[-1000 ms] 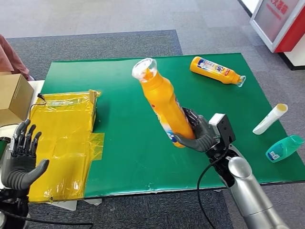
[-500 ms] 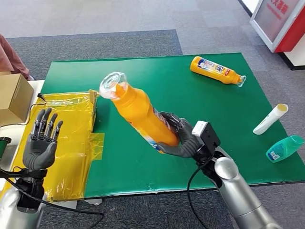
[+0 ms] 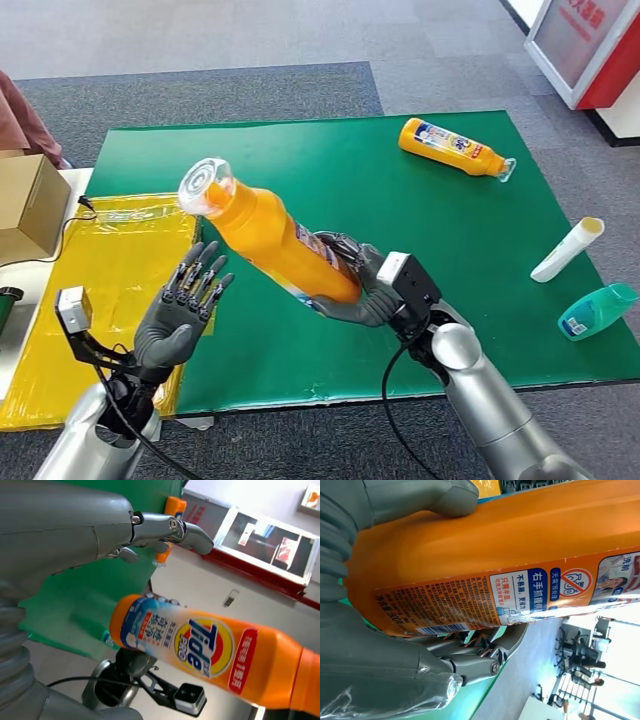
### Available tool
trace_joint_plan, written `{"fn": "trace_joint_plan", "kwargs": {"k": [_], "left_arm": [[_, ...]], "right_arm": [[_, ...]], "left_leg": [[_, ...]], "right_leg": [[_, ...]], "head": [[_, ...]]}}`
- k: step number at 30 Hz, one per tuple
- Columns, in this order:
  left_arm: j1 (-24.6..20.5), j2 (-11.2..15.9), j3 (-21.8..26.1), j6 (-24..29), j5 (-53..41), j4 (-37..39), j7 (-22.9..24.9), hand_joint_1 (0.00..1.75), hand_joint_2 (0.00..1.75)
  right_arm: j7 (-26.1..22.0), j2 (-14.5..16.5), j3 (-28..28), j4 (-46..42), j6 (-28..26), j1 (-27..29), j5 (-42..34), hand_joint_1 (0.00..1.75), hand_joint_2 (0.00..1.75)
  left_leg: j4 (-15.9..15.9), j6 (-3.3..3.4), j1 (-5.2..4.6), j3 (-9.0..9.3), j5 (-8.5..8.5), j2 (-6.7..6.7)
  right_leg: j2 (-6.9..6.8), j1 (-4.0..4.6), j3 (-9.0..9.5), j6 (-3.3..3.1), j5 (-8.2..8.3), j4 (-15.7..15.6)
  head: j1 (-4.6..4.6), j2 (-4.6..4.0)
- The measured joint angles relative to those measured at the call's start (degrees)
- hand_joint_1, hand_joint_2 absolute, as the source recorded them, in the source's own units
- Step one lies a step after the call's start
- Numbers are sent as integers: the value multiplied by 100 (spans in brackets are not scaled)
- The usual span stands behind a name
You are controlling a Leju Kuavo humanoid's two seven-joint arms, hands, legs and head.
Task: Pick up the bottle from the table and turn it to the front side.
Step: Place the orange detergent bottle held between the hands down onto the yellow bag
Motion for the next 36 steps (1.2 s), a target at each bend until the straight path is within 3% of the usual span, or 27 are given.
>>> {"fn": "trace_joint_plan", "kwargs": {"k": [6, 15, 36], "left_arm": [[-195, -6, -403, 85, -41, 30, 37, 0, 175], [-545, -22, -575, 837, -834, 42, -179, 0, 175], [-910, -395, -782, 849, -422, 174, -121, 0, 175]], "right_arm": [[23, 71, 70, 95, -73, -94, 97, 175, 175], [52, 82, 232, 102, -86, -110, 258, 175, 175], [43, 288, 709, 503, -49, -255, 251, 175, 175]], "left_leg": [[0, 0, 0, 0, 0, 0], [0, 0, 0, 0, 1, 0], [0, 1, 0, 0, 1, 0]], "right_leg": [[0, 0, 0, 0, 0, 0], [0, 0, 1, -1, 1, 0], [0, 0, 0, -1, 1, 0]], "head": [[0, 0], [1, 0], [0, 0]]}}
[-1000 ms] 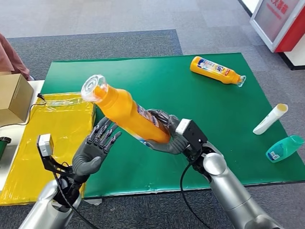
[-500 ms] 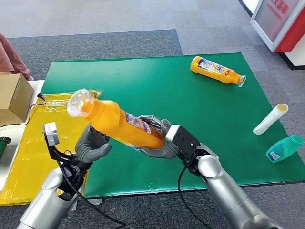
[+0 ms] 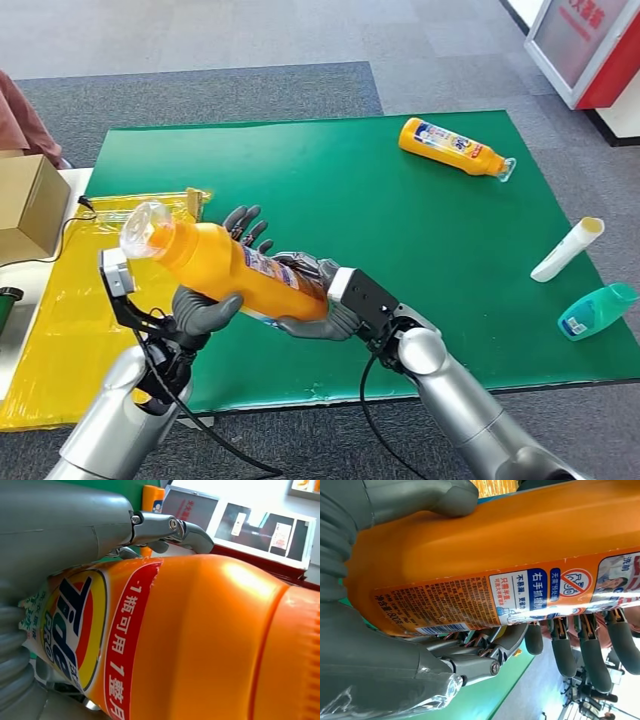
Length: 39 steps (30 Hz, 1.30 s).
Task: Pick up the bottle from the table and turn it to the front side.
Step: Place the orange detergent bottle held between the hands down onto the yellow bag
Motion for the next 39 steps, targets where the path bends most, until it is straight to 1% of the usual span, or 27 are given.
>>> {"fn": "trace_joint_plan", "kwargs": {"k": [8, 10, 12, 14, 23, 24, 25, 26, 27, 28, 29, 30, 35, 37, 39], "left_arm": [[-55, -59, -116, 52, 178, 102, 103, 0, 175], [-70, -57, -140, 79, 187, 111, 104, 38, 175], [-90, -48, -163, 134, 141, 111, 103, 125, 175], [-111, -31, -205, 210, 55, 111, 84, 175, 175], [-132, 7, -256, 316, -91, 111, -21, 175, 175], [-132, 7, -256, 324, -92, 111, -23, 175, 175], [-131, 8, -256, 336, -93, 110, -26, 175, 175], [-129, 8, -256, 348, -94, 110, -29, 175, 175], [-127, 9, -256, 360, -96, 109, -33, 175, 175], [-124, 11, -256, 368, -98, 109, -38, 175, 175], [-120, 16, -256, 372, -100, 108, -42, 175, 175], [-112, 20, -256, 373, -102, 107, -46, 175, 175], [31, 35, -243, 475, -100, -6, -182, 175, 175], [162, 26, -214, 791, -210, -153, -291, 175, 175], [357, 1, -159, 1301, -507, -389, -466, 175, 175]], "right_arm": [[-37, 69, 15, 304, -126, -51, -14, 175, 175], [-59, 82, 15, 350, -147, -55, -11, 175, 175], [-74, 92, 14, 378, -168, -55, -4, 175, 175], [-80, 95, 14, 400, -182, -55, 4, 175, 175], [-79, 104, 15, 467, -204, -52, 20, 175, 175], [-79, 107, 15, 475, -205, -51, 21, 164, 175], [-79, 112, 15, 486, -207, -52, 21, 132, 175], [-79, 117, 15, 497, -211, -52, 22, 95, 175], [-79, 123, 15, 508, -215, -52, 22, 51, 175], [-79, 128, 15, 518, -219, -52, 22, 18, 175], [-76, 133, 14, 529, -227, -51, 24, 7, 175], [-71, 137, 12, 542, -242, -52, 26, 0, 175], [8, 144, -39, 590, -357, -51, 27, 0, 175], [56, 146, -79, 595, -448, -34, 21, 0, 175], [119, 146, -166, 596, -592, 30, 11, 0, 175]], "left_leg": [[0, 0, 0, 0, 2, 0], [0, 0, 0, 0, 2, 0], [0, 0, 0, 0, 2, 0], [0, 0, 0, 0, 3, 0], [0, 0, 0, 0, 3, 0], [0, 0, 0, 0, 3, 0], [0, 0, 0, 0, 3, 0], [0, 0, 0, 0, 3, 0], [0, 0, 0, 0, 3, 0], [0, 0, 0, 0, 3, 0], [0, 0, 0, 0, 3, 0], [0, 0, 0, 0, 3, 0], [0, 0, 0, 0, 3, 1], [0, 0, 0, 0, 3, 1], [0, 0, 0, 0, 2, 1]], "right_leg": [[0, 0, -1, 0, 1, 0], [0, 0, -1, 0, 1, 0], [0, 0, -1, 0, 1, 0], [0, 0, -1, 0, 1, 0], [0, 0, -1, 0, 1, 0], [0, 0, -1, 0, 1, 0], [0, 0, -1, 0, 1, 0], [0, 0, -1, 0, 1, 0], [0, 0, -1, 0, 1, 0], [0, 0, -1, 0, 1, 0], [0, 0, -1, 0, 1, 0], [0, 0, -1, 0, 1, 0], [1, 0, -2, 0, 1, 0], [1, 0, -2, 0, 0, 0], [0, 0, -2, 1, -1, 0]], "head": [[1, 0], [0, 0], [0, 0], [0, 0], [0, 0], [1, 0], [1, 0], [1, 0], [1, 0], [1, 0], [1, 0], [1, 0], [1, 0], [0, 0], [0, 0]]}}
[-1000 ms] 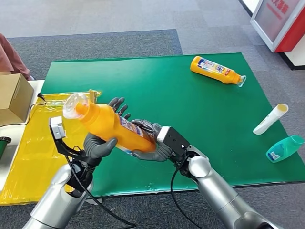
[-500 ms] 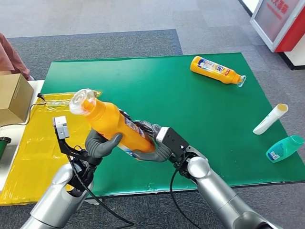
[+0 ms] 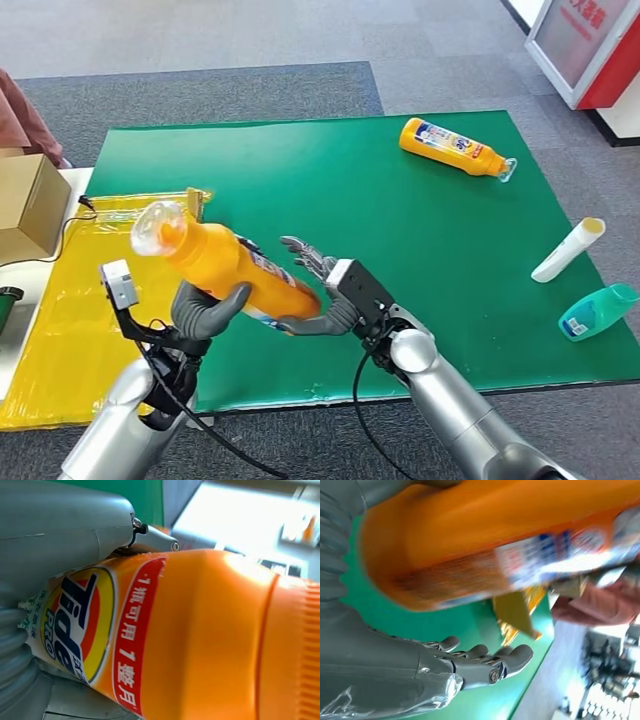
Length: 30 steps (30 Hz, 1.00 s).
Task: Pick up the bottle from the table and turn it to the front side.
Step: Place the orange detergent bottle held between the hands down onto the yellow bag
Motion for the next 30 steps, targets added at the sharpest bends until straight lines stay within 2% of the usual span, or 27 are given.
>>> {"fn": "trace_joint_plan", "kwargs": {"k": [3, 8, 12, 14, 18, 22, 27, 30], "left_arm": [[274, -8, 119, 893, -933, -408, -425, 175, 175], [644, 43, 400, 2813, -3360, -1008, -1103, 175, 175], [989, 68, 708, 4488, -5798, -1383, -1304, 175, 175], [1166, -17, 965, 4919, -7129, -1537, -1363, 175, 175], [1475, -389, 1707, 5033, -9477, -1735, -1267, 175, 175], [1641, -463, 2133, 5038, -10713, -1748, -346, 175, 175], [1684, -133, 2190, 4932, -11655, -1422, 1360, 175, 175], [1648, 186, 2166, 4427, -11755, -1073, 2048, 175, 175]], "right_arm": [[101, -40, -234, -19, -228, 173, 16, 0, 175], [176, -179, -679, -246, -414, 510, 105, 0, 175], [185, -261, -962, -498, -428, 697, 192, 0, 175], [186, -285, -1067, -583, -416, 736, 213, 0, 175], [198, -321, -1199, -714, -390, 779, 234, 0, 175], [298, -372, -1260, -823, -306, 816, 285, 0, 175], [403, -444, -1286, -939, -226, 829, 405, 0, 175], [473, -476, -1305, -1025, -162, 824, 494, 0, 175]], "left_leg": [[0, 2, 0, -3, -2, -1], [0, 3, -1, -5, -4, 0], [0, 2, -1, -5, -4, 0], [0, 1, -1, -4, -5, 0], [0, 2, -2, -4, -5, 0], [0, 2, -2, -3, -5, 0], [0, -2, 0, -1, -1, 1], [0, -4, 1, -1, 0, 1]], "right_leg": [[-1, 0, 0, 1, -1, 0], [0, -2, -1, 2, -1, 0], [0, -1, -1, 1, -2, 0], [0, -1, -1, 2, -2, 0], [0, -2, 0, 3, -3, -1], [0, -3, 0, 3, -2, -1], [1, 0, -2, 0, 0, -1], [1, 2, -3, -1, 0, -1]], "head": [[1, 0], [0, 0], [-1, 0], [-1, 0], [1, 0], [0, 0], [0, 0], [-1, 0]]}}
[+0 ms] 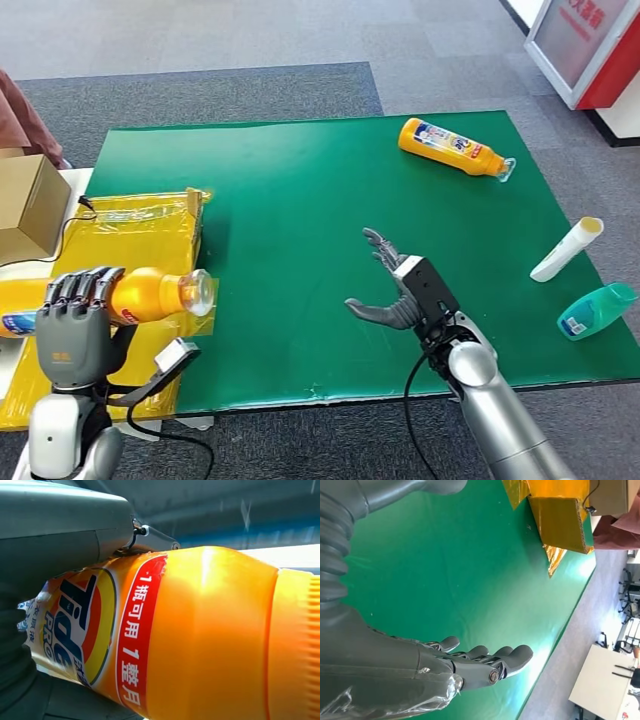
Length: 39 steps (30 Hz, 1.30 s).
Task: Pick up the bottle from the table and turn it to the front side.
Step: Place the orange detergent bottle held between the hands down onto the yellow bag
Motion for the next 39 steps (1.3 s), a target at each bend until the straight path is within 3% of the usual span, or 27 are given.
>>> {"fn": "trace_joint_plan", "kwargs": {"k": [4, 12, 29, 39], "left_arm": [[-120, 379, -21, -797, 138, 530, 406, 175, 175], [-537, 815, -50, -2052, 839, 1386, 511, 175, 175], [-1152, 1125, -189, -2435, 1606, 2229, 81, 175, 175], [-1464, 1322, -511, -3095, 2446, 2241, -326, 175, 175]], "right_arm": [[92, -26, -4, -87, 73, -25, 136, 0, 175], [171, -33, 3, -155, 201, -153, 352, 0, 175], [165, -12, 25, -103, 235, -390, 486, 0, 175], [118, 1, 45, -53, 251, -411, 521, 0, 175]], "left_leg": [[0, 0, 3, -1, 1, 0], [0, 1, 2, -2, 1, 0], [0, 0, 2, -2, 3, 0], [0, -3, 2, -2, 5, -1]], "right_leg": [[0, 3, 0, 0, 0, 1], [-1, 2, 2, -1, 2, 1], [-1, 2, 1, -3, 3, 1], [-1, 2, 1, -5, 4, 1]], "head": [[-1, 0], [0, 0], [1, 0], [0, 0]]}}
